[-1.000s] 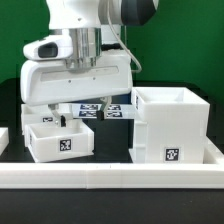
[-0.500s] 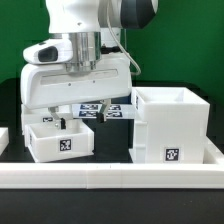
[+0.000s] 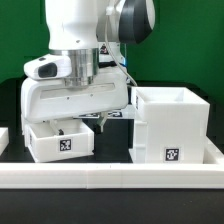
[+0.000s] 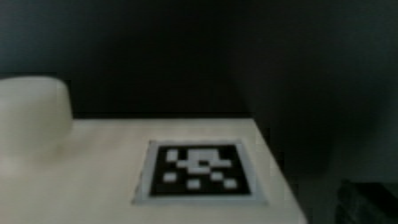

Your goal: Assemble drawer

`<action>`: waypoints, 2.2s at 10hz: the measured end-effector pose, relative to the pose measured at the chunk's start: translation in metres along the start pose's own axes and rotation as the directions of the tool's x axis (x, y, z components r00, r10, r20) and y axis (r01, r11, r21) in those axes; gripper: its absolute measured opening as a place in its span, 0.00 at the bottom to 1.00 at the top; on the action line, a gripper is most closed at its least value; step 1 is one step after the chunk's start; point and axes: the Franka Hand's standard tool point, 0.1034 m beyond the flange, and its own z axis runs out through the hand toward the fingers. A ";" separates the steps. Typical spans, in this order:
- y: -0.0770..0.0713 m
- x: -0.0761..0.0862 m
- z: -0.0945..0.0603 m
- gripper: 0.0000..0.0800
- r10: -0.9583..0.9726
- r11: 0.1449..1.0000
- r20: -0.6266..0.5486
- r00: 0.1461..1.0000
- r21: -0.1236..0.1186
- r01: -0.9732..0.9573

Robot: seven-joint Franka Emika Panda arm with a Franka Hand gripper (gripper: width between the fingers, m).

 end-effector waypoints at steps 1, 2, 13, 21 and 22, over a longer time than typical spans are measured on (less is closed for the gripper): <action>0.001 0.000 0.001 0.81 0.000 1.000 -0.004 1.000 -0.005 0.000; 0.001 0.000 0.002 0.81 0.001 1.000 -0.005 1.000 -0.006 -0.001; 0.000 0.001 0.002 0.05 0.002 1.000 -0.005 1.000 -0.006 -0.002; -0.031 0.006 -0.027 0.05 -0.246 0.969 0.039 0.969 0.016 0.246; -0.031 0.006 -0.027 0.05 -0.259 0.966 0.040 0.965 0.016 0.259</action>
Offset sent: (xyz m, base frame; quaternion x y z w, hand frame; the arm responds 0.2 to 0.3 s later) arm -0.0013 0.0008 -0.0006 -0.0021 -0.0038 0.0067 1.0000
